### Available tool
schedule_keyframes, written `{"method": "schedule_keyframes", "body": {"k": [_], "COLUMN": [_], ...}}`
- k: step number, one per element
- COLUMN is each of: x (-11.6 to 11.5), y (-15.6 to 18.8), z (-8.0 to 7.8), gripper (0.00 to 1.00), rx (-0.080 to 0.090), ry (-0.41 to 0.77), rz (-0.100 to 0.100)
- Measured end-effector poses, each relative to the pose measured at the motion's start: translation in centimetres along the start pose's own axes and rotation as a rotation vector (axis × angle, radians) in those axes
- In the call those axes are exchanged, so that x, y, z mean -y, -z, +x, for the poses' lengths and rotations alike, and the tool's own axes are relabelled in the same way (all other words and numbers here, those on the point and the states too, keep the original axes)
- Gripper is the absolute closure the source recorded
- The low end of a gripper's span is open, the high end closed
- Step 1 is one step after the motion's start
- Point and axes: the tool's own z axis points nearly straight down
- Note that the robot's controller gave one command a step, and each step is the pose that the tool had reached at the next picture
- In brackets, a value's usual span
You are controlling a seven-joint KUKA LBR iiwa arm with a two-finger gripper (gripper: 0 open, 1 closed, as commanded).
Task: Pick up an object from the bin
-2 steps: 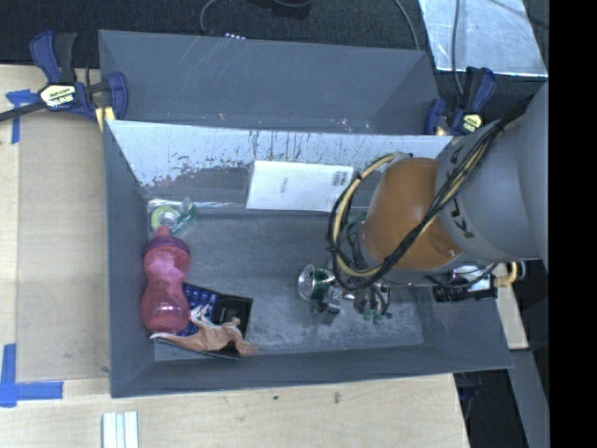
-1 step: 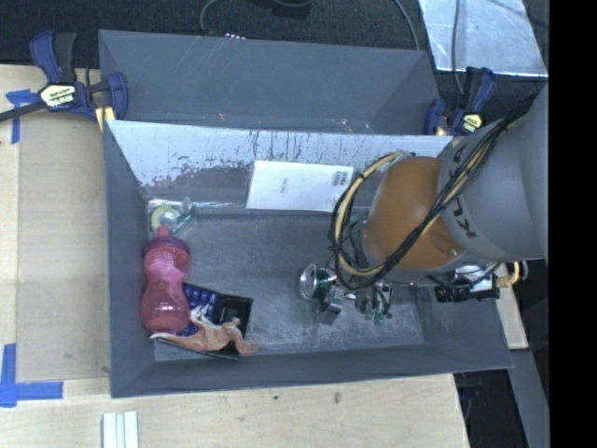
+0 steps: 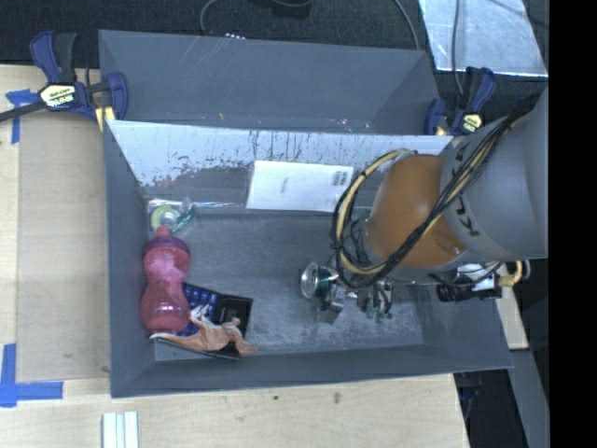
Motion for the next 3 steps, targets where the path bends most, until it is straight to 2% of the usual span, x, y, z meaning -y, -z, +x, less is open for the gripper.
{"method": "schedule_keyframes", "body": {"k": [2, 3], "x": [0.1, 0.0], "y": [3.5, 5.5], "z": [0.1, -0.1], "gripper": [1.00, 1.00], "rx": [-0.007, 0.001], "ry": [0.003, 0.003], "rz": [0.002, -0.001]}}
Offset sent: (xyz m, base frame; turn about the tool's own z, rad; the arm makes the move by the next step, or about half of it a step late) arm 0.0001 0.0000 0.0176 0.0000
